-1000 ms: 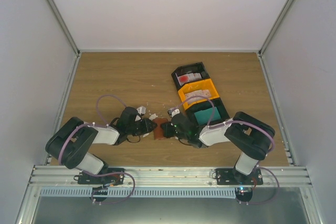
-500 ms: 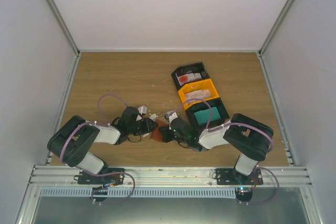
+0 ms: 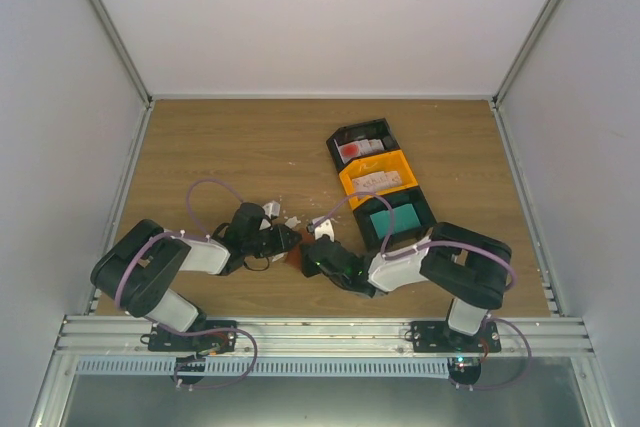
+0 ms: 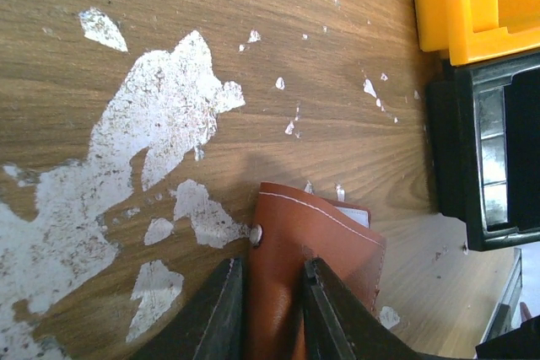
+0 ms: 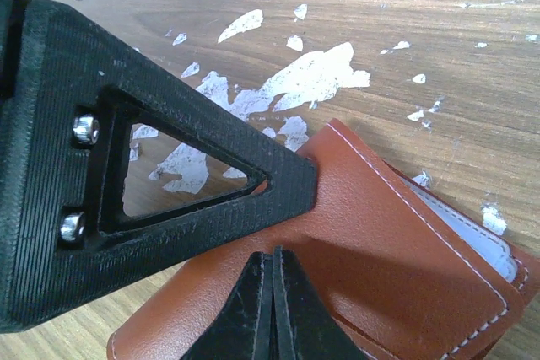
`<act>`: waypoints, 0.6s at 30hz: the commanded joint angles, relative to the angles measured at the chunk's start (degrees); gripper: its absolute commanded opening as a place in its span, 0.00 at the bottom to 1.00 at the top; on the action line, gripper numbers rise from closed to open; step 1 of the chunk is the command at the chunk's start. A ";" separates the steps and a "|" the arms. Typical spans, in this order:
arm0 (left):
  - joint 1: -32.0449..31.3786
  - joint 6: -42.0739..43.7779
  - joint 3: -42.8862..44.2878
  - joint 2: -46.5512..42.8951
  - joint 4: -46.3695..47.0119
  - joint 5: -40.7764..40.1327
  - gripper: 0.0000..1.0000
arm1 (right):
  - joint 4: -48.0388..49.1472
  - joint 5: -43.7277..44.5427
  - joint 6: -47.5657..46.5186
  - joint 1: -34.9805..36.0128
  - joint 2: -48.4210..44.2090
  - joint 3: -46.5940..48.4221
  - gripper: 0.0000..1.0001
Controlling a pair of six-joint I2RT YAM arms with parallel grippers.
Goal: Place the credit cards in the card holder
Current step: Close the card holder at the center of the board.
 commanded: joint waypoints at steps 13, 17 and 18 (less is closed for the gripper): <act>-1.36 4.58 2.34 -9.48 -18.82 -0.45 0.46 | -25.04 -3.64 -0.96 0.29 -4.53 1.29 0.10; -1.32 5.96 2.64 -13.11 -23.31 -2.38 0.52 | -36.39 -0.68 -2.94 -3.37 -9.72 9.65 0.33; -1.32 6.20 2.46 -14.27 -24.14 -2.48 0.53 | -38.91 -0.01 -3.43 -3.92 -10.82 11.18 0.37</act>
